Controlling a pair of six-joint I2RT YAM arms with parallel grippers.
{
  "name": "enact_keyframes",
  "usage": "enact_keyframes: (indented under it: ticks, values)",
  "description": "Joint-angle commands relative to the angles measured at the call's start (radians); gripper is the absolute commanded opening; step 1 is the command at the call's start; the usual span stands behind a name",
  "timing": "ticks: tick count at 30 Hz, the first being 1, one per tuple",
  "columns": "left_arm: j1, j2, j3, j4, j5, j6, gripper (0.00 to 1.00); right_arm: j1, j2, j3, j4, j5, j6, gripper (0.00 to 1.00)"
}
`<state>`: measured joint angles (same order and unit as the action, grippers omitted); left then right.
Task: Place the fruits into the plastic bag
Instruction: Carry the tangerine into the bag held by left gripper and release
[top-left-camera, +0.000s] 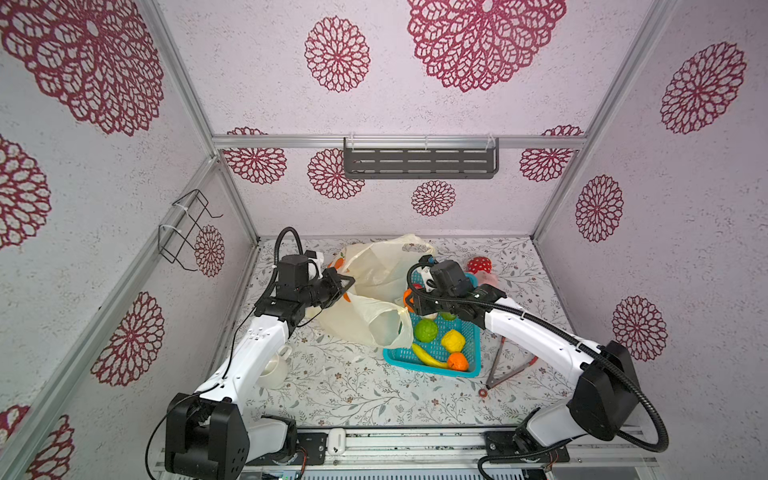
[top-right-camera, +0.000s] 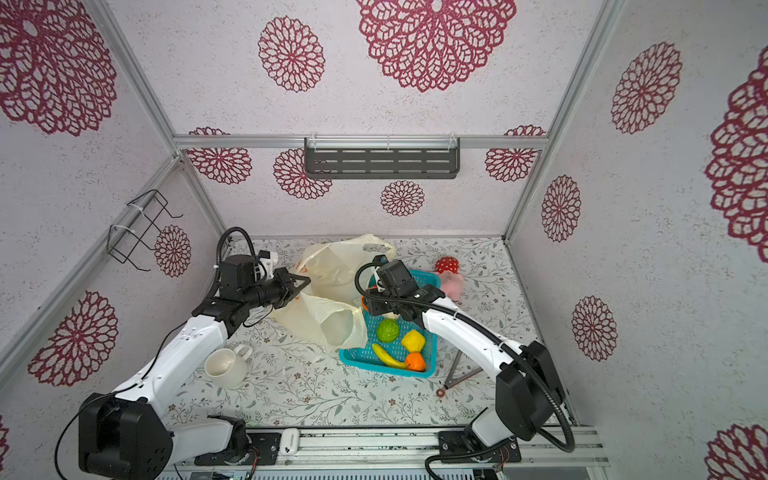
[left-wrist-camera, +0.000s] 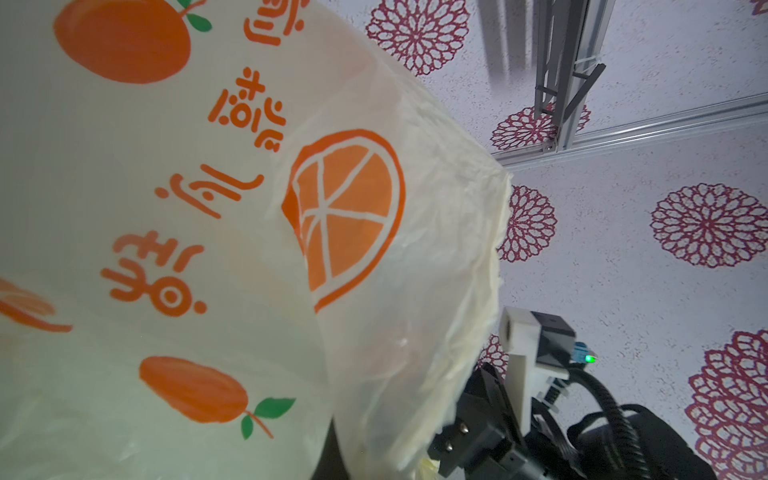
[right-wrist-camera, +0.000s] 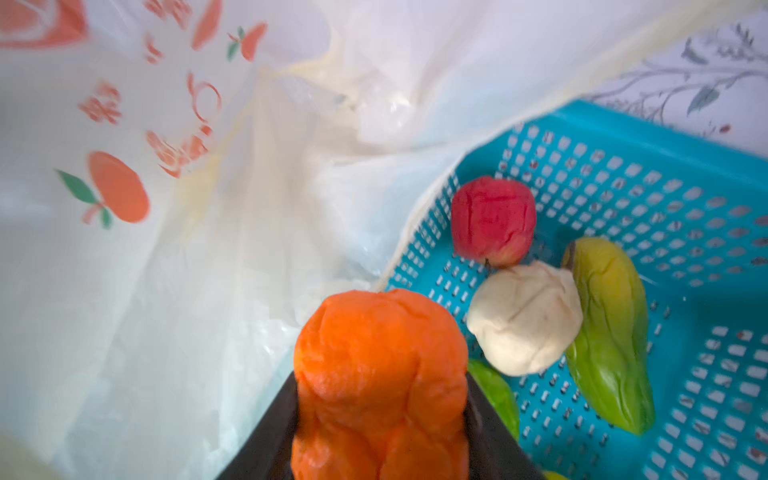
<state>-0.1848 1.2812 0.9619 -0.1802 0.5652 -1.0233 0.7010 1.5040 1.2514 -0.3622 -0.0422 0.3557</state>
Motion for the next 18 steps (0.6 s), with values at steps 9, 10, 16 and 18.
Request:
enact_keyframes:
  ticks: [9, 10, 16, 18]
  values:
    - [-0.023, -0.025, -0.074, 0.098, 0.013, -0.078, 0.0, 0.034, 0.278, 0.287, 0.103, -0.142, -0.03, 0.42]
    - [-0.026, -0.025, -0.079, 0.099, 0.01, -0.079, 0.0, 0.043, 0.31, 0.316, 0.101, -0.143, -0.029, 0.43]
    - [-0.053, -0.007, -0.104, 0.135, 0.004, -0.104, 0.0, 0.063, 0.455, 0.39, 0.122, -0.166, 0.029, 0.45]
    - [-0.057, -0.002, -0.106, 0.137, 0.003, -0.107, 0.0, 0.063, 0.476, 0.388, 0.136, -0.184, 0.041, 0.46]
